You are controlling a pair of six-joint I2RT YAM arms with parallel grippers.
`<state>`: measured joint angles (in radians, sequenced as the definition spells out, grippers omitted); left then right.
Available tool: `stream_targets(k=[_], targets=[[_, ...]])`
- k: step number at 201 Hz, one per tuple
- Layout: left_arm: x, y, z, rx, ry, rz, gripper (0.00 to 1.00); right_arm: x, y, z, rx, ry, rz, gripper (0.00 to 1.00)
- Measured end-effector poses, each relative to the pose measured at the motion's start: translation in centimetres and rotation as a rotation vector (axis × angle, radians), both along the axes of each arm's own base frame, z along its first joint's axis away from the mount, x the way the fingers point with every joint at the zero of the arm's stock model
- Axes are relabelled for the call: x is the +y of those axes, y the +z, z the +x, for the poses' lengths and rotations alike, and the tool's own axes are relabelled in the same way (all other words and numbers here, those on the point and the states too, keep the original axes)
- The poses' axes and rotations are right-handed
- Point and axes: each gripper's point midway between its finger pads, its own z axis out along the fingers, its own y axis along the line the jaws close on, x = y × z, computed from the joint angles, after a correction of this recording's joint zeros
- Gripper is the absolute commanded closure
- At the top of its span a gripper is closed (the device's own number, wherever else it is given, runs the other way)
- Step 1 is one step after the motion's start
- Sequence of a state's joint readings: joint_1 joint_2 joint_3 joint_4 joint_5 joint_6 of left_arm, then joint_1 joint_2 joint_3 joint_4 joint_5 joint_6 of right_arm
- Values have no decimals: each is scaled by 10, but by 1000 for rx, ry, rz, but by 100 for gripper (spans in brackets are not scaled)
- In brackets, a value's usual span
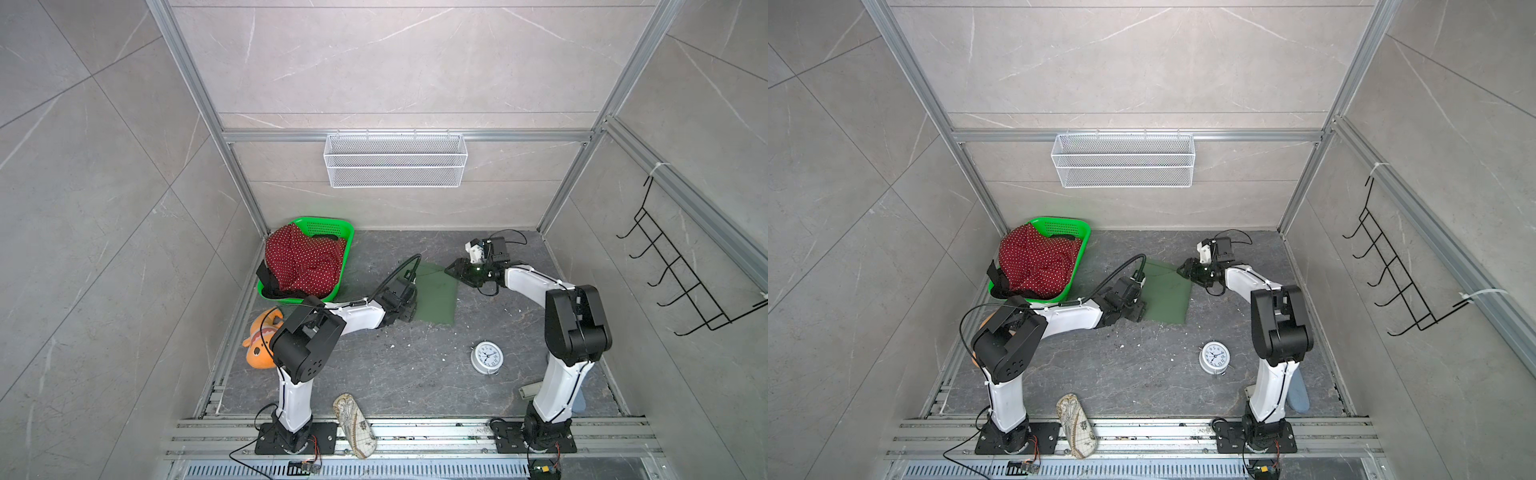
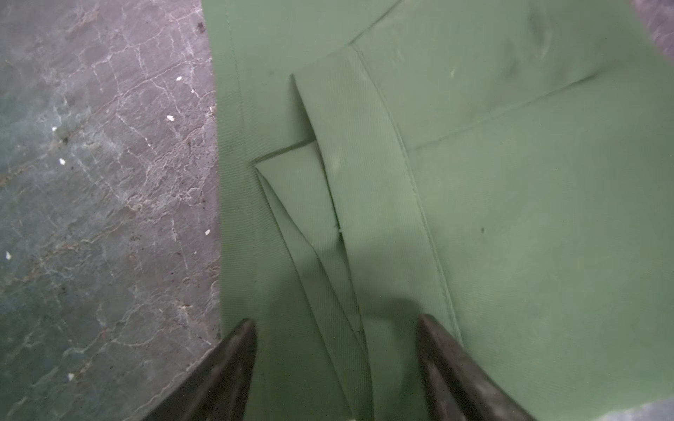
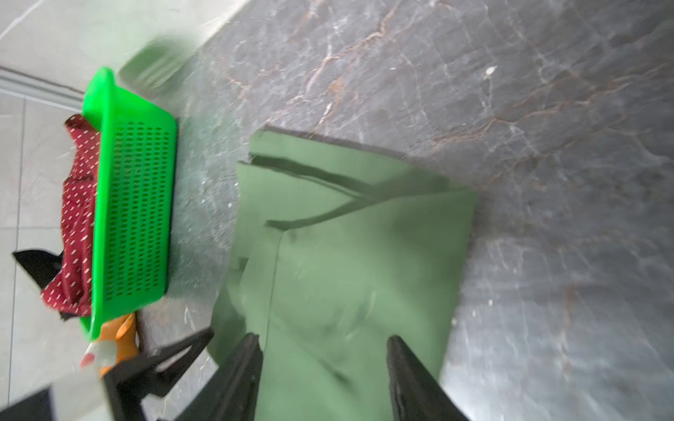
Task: Fold and stack skirts
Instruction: Smooth out the skirt at the center of the table.
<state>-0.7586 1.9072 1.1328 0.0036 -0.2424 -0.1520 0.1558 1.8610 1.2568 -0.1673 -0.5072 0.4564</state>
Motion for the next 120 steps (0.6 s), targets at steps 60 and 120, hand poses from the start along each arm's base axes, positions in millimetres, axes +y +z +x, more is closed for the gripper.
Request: stream_targets(k=[60, 120], targets=[[15, 79, 13, -105, 63, -202, 0, 45, 24, -45, -132, 184, -186, 40], [103, 123, 11, -186, 281, -344, 0, 111, 5, -92, -213, 453, -508, 35]])
